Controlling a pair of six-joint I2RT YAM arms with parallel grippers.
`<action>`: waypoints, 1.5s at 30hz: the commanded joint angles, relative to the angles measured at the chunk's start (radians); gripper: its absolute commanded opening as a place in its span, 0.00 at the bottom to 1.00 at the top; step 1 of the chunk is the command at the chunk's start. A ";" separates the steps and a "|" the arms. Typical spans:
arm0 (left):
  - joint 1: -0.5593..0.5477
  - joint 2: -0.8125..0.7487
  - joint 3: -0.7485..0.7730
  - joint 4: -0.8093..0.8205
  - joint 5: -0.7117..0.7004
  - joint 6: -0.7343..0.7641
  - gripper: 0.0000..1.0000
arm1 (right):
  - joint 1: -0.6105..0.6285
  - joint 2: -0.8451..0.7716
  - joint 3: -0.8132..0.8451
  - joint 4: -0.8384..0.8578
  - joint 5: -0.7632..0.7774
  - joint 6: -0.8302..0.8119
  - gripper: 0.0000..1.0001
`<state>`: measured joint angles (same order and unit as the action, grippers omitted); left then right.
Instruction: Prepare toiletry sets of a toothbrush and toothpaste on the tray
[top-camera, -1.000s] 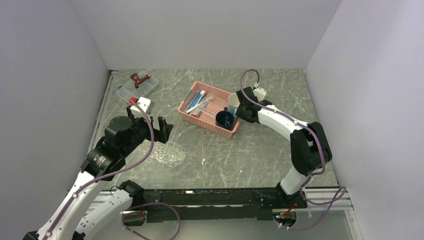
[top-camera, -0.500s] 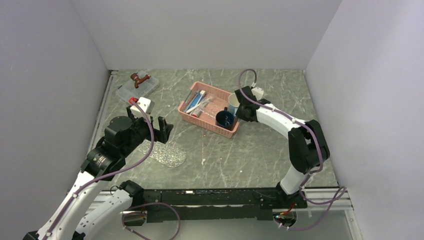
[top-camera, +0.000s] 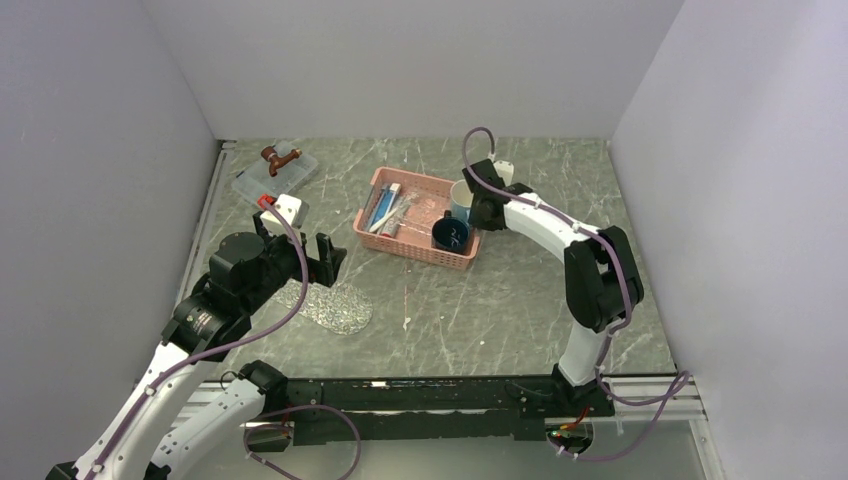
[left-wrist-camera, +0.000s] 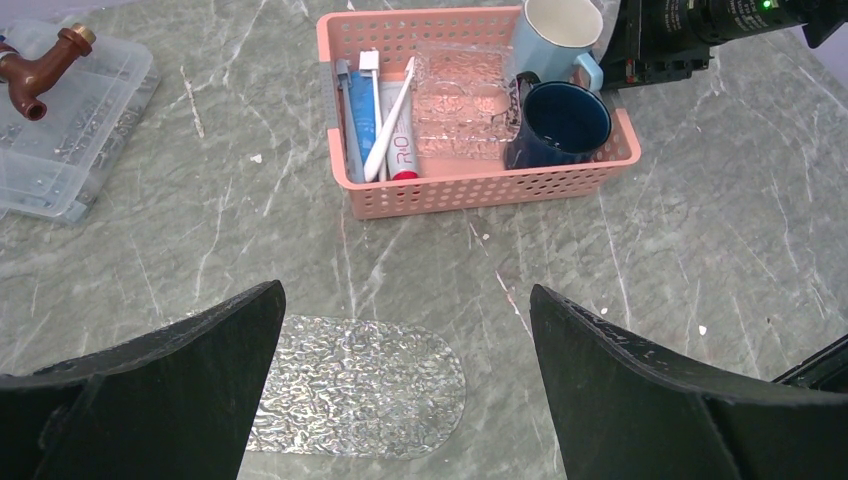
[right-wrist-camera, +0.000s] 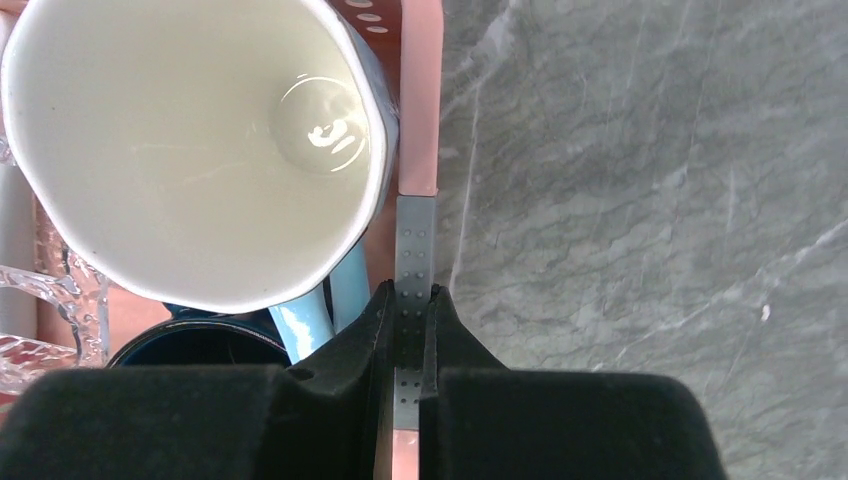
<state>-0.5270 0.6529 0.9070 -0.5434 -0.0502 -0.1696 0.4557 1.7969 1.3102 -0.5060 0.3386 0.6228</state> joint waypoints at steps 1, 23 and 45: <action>0.000 0.007 0.001 0.022 -0.002 0.012 0.99 | -0.009 0.014 0.070 0.039 -0.012 -0.168 0.00; 0.000 0.034 0.000 0.019 -0.014 0.018 0.99 | -0.086 0.135 0.165 0.071 -0.112 -0.411 0.00; 0.000 0.051 -0.002 0.015 -0.045 0.011 0.99 | -0.084 -0.009 0.180 -0.020 -0.035 -0.362 0.40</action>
<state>-0.5270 0.7021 0.9070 -0.5442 -0.0673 -0.1692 0.3737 1.8999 1.4708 -0.5079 0.2356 0.2539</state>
